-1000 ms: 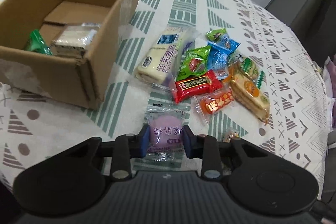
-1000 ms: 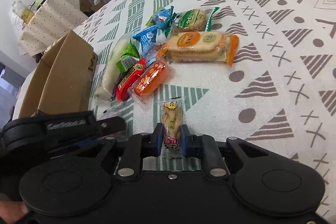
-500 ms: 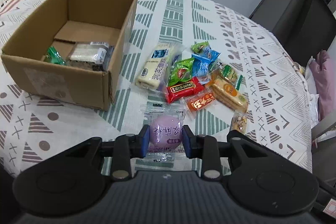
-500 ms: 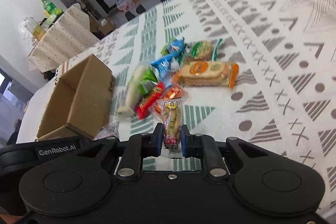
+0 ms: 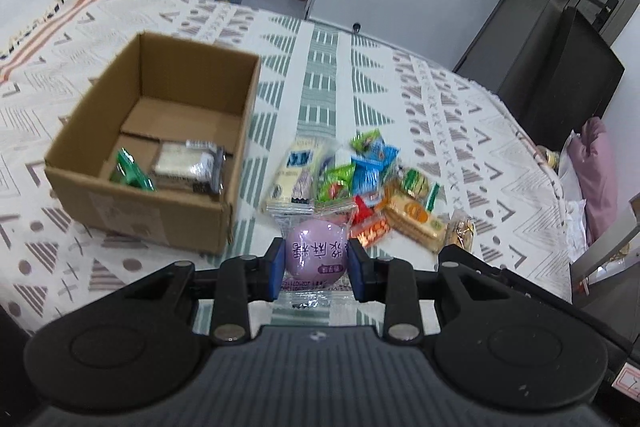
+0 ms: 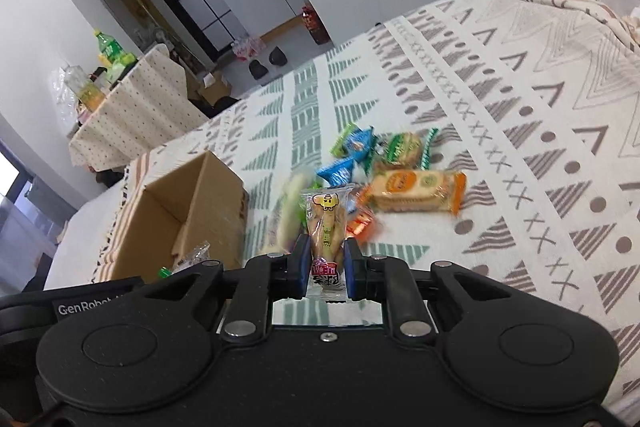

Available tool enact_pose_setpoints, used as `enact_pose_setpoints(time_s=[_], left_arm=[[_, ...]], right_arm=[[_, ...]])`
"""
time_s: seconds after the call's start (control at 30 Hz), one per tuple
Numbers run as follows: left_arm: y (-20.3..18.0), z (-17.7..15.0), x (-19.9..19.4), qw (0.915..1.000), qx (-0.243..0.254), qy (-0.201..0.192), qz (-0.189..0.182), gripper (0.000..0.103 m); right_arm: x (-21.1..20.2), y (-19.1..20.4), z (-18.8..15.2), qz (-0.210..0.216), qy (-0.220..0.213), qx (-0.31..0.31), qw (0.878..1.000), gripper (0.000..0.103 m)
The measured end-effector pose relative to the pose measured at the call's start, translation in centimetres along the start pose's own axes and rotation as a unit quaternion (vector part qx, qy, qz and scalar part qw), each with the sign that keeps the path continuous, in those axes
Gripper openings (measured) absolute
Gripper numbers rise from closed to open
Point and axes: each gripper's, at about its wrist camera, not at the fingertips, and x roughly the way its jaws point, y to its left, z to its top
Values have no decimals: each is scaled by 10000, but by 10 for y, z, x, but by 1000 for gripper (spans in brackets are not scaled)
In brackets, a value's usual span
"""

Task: Organize snacks
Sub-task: 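Lower the purple candy into the box with the left gripper while the right drops the yellow stick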

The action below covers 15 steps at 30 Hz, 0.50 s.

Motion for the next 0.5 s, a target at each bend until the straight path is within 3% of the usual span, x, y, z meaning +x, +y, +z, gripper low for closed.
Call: enact_pose_setpoints(time_s=[0.5], left_arm=[[26,41,-22,9991,-248,-335,-76,31]], right_arm=[[4,53,25,347,-219,-202,9990,17]])
